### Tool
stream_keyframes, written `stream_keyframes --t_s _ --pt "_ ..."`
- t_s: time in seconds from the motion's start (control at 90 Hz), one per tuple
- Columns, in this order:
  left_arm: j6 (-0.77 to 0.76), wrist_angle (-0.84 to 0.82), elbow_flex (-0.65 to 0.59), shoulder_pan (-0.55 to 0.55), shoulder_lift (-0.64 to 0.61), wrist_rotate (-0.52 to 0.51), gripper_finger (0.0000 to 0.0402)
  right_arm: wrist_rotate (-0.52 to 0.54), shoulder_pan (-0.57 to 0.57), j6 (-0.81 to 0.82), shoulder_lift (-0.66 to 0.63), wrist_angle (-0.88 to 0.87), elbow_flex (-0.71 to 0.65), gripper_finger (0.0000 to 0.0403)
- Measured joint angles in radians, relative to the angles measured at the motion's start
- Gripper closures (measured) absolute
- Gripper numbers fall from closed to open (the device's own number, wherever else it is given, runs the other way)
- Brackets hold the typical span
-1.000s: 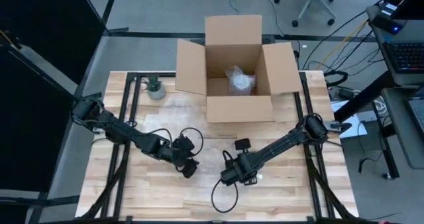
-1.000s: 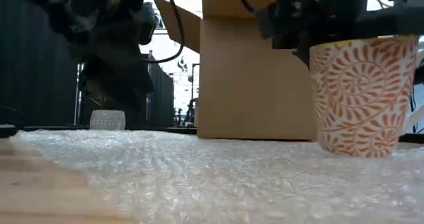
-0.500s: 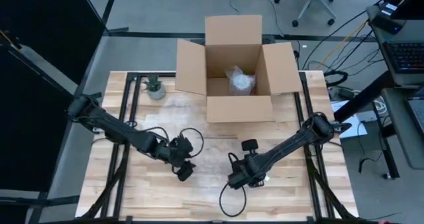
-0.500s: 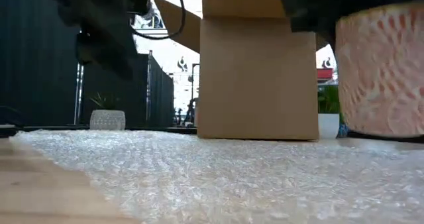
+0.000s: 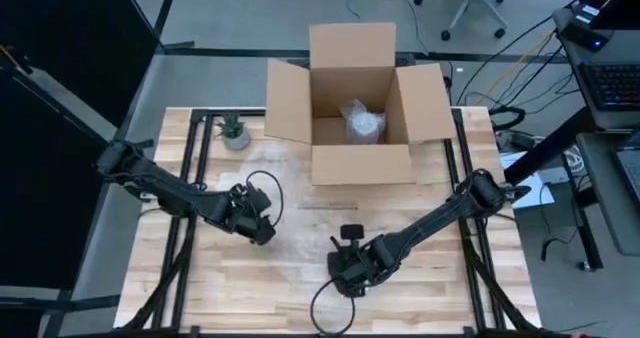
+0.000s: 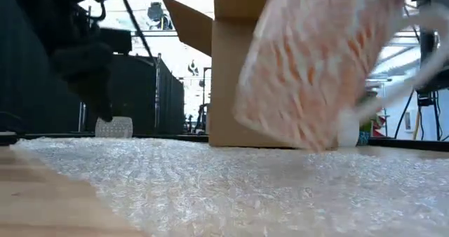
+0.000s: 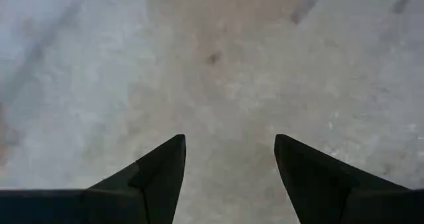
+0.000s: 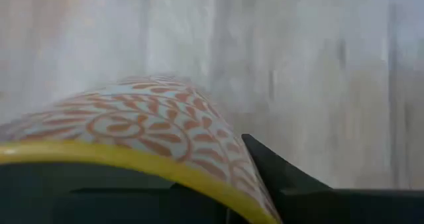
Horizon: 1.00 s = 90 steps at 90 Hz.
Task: Wrap mug
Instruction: Wrap the orange patterned mug with bubble wrap
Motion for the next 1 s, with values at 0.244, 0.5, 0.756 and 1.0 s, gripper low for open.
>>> stream_keyframes --t_s 0.244,0.5,0.756,1.0 --pt "-0.09 0.155 -0.081 -0.02 0.024 0.056 0.018 -0.015 0.006 0.057 -0.009 0.02 -0.073 0.0392" --pt "-0.182 0.172 -0.081 -0.092 0.087 0.154 0.018 -0.025 0.015 0.029 -0.017 0.014 -0.077 0.0392" --pt "-0.325 0.203 -0.077 -0.203 0.091 0.171 0.018 -0.053 0.034 -0.034 -0.046 -0.025 -0.082 0.0392" --pt "-0.363 0.299 -0.04 -0.263 0.097 0.222 0.018 -0.063 0.034 -0.138 -0.08 -0.192 -0.085 0.0392"
